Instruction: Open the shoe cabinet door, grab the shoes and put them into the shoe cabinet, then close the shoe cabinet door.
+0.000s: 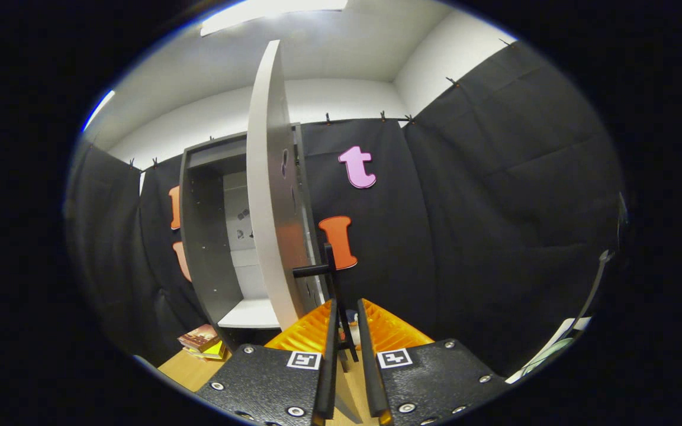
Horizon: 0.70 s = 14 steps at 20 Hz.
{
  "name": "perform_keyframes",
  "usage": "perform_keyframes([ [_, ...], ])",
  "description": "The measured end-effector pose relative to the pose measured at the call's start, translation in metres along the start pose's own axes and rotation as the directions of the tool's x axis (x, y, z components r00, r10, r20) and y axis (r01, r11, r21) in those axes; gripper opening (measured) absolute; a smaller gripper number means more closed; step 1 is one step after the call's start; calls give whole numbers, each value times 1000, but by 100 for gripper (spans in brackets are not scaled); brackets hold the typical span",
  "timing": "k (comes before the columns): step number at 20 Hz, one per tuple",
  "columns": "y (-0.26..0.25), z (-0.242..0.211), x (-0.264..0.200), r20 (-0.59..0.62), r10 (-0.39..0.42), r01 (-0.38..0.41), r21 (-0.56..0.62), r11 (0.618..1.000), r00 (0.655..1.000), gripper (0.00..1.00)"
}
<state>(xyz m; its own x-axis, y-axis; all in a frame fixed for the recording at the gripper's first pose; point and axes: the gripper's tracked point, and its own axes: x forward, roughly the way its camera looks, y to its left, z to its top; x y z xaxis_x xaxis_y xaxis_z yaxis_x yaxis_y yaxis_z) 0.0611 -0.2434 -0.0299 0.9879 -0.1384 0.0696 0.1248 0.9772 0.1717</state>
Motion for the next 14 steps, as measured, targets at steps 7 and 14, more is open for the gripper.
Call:
perform_keyframes([
  [7,-18,9,-19,20,-34,35,-60,998,999,33],
  [14,4,26,-65,19,-37,39,-111,993,999,68],
])
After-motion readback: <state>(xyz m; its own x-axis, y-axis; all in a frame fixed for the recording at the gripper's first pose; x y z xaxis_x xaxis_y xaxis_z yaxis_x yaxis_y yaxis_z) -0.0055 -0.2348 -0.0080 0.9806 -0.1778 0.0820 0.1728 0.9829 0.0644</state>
